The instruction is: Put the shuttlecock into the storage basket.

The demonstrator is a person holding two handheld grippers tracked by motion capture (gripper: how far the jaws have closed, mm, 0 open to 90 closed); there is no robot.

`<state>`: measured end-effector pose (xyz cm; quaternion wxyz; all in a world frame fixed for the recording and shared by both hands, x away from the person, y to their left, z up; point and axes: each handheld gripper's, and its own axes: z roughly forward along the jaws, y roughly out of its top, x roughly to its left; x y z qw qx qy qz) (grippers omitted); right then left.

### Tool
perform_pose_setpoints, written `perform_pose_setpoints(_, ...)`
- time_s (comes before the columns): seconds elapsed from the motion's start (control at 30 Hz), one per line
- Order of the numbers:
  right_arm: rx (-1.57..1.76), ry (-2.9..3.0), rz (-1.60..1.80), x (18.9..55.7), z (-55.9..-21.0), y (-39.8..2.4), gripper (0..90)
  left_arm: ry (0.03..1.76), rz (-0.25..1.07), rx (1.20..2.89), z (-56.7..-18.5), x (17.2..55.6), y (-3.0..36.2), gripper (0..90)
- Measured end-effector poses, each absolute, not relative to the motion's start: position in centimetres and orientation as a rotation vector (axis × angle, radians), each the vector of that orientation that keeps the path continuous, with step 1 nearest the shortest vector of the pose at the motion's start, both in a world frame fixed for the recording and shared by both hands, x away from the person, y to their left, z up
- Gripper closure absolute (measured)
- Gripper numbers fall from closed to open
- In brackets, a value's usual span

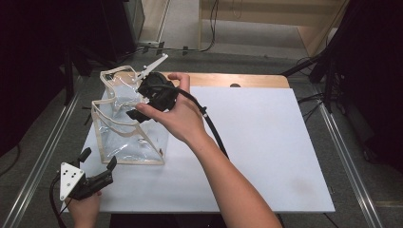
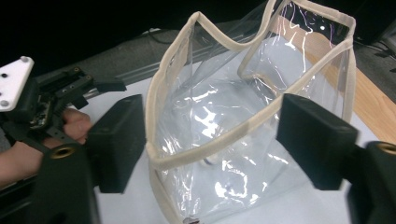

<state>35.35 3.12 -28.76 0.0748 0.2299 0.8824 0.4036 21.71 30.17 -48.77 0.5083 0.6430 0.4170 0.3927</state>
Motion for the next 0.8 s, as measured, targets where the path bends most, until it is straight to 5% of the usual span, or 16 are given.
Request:
perform_pose_setpoints(0.17,0.694,2.628,1.234,35.1,-29.1,2.2,8.8,1.004,0.947,1.55,-48.8,21.7,30.2,13.7)
perform_pose_setpoints(0.23,0.723,2.613,1.229,35.0,-29.3,1.8,0.0,1.003,0.949,1.55,-48.8,21.7,30.1,13.7)
perform_pose_setpoints(0.8,0.772,2.52,1.206,33.9,-31.0,-1.2,0.0,1.003,0.954,1.558,-48.8,21.7,30.1,13.7)
